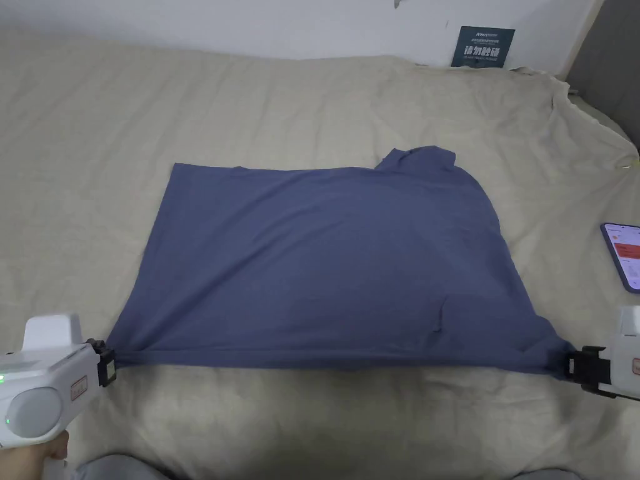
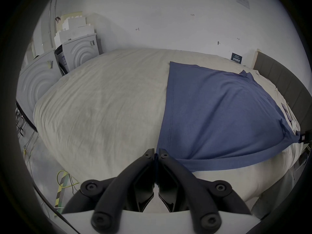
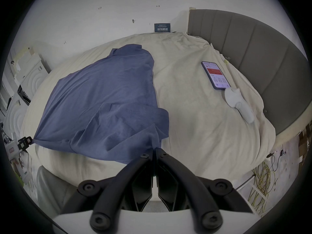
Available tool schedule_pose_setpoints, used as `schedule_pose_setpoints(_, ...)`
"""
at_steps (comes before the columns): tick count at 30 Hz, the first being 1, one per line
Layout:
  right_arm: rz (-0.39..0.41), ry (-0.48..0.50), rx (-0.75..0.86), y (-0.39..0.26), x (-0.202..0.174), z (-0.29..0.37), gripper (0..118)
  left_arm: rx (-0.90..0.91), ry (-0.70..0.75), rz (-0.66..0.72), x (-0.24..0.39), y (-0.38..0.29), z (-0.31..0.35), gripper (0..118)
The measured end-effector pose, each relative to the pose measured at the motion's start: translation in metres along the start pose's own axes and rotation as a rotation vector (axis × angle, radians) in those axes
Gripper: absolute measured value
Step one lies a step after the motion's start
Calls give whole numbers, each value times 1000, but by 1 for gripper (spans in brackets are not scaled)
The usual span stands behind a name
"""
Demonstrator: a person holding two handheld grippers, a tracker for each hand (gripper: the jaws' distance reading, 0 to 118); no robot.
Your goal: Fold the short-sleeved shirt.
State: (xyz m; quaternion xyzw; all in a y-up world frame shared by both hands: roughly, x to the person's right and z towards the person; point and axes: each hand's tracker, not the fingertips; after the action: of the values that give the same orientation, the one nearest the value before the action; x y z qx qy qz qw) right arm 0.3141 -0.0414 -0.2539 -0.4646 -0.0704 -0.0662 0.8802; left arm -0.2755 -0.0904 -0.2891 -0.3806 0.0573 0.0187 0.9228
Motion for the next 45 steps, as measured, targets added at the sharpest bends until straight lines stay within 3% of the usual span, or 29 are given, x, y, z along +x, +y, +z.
schedule_pose_setpoints(10, 24, -2, -79, -44, 1, -7, 1, -79, 3, -8, -4, -26, 1, 0)
schedule_pose_setpoints(13, 37, -8, -70, -45, -2, -10, 6, -101, 21, -21, -1, -26, -1, 29)
schedule_pose_setpoints(14, 40, -2, -74, -44, -2, -8, 31, -107, 28, -26, -3, -25, 0, 55)
schedule_pose_setpoints(16, 53, -2, -77, -41, 2, -2, 86, -124, 18, -19, -14, -18, 4, 89)
schedule_pose_setpoints(17, 66, -5, -87, -38, 4, 3, 101, -128, 5, -5, -19, -13, 11, 104)
schedule_pose_setpoints(19, 93, -43, -51, -30, 7, 16, 102, -114, -17, 30, -28, -1, 21, 115)
schedule_pose_setpoints(25, 177, -139, 198, 5, -3, 67, 102, 48, -60, 116, -28, 52, 53, 115)
schedule_pose_setpoints(28, 144, -108, 374, 15, -17, 88, 106, 154, -72, 113, -8, 69, 66, 115)
schedule_pose_setpoints(30, 81, -74, 523, 16, -28, 98, 107, 242, -70, 93, 8, 73, 73, 115)
schedule_pose_setpoints(33, 40, -56, 673, 9, -42, 98, 111, 449, -16, 9, 35, 65, 81, 115)
schedule_pose_setpoints(38, 26, -35, 772, -8, -68, 97, 110, 581, -24, -43, 62, 48, 89, 110)
schedule_pose_setpoints(40, 32, -27, 780, -12, -76, 97, 107, 602, -30, -42, 68, 43, 93, 101)
schedule_pose_setpoints(42, 46, -24, 781, -18, -83, 96, 94, 630, -25, -56, 72, 38, 98, 80)
schedule_pose_setpoints(45, 52, -11, 769, -23, -90, 96, 58, 629, -41, -56, 72, 36, 98, 43)
